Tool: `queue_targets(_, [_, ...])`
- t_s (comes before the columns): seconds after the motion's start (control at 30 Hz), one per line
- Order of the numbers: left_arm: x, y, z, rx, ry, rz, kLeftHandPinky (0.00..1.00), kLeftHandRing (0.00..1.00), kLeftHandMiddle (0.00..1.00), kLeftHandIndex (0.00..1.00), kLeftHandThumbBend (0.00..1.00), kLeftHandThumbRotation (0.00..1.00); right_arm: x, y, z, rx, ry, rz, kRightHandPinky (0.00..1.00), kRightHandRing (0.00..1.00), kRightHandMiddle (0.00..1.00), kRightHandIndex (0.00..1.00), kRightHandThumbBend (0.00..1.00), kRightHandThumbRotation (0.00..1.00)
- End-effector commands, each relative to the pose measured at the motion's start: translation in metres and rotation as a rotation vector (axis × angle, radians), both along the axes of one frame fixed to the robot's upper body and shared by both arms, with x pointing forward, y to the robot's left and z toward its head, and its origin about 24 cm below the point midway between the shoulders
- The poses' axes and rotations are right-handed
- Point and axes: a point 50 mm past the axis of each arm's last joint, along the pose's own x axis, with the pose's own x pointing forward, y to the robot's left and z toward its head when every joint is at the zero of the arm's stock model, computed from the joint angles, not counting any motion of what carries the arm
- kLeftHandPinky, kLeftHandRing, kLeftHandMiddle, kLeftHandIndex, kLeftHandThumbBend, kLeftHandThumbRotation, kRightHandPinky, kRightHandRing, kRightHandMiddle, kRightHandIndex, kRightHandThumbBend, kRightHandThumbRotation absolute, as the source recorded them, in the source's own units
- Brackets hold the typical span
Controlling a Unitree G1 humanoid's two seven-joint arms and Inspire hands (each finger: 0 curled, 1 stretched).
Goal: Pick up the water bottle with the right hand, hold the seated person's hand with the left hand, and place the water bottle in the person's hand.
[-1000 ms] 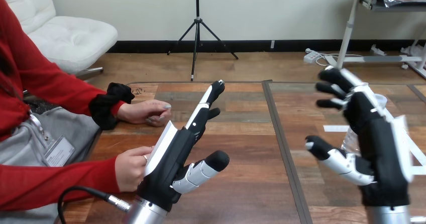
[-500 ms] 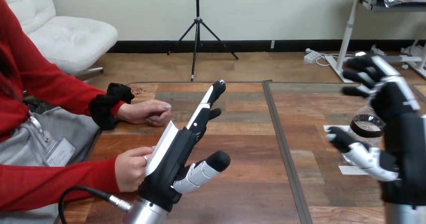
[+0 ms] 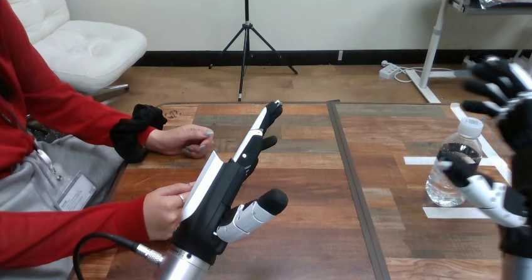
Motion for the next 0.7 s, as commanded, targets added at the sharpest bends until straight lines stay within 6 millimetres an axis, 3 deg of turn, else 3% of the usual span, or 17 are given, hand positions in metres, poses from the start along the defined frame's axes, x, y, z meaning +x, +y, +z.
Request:
queue_targets(0.0, [0.008, -0.003, 0.016, -0.013, -0.075, 0.006, 0.91, 1.0, 1.0, 1.0, 1.0, 1.0, 0.004, -0.001, 0.013, 0.018, -0.095, -0.009, 0.66, 0.76, 0.81, 0.82, 1.0, 0.61])
queue_targets(0.67, [0.009, -0.005, 0.016, -0.034, -0.065, -0.011, 0.95, 1.0, 1.0, 1.0, 1.0, 1.0, 0.008, -0.021, 0.006, 0.05, -0.095, -0.106, 0.67, 0.79, 0.83, 0.83, 1.0, 0.63])
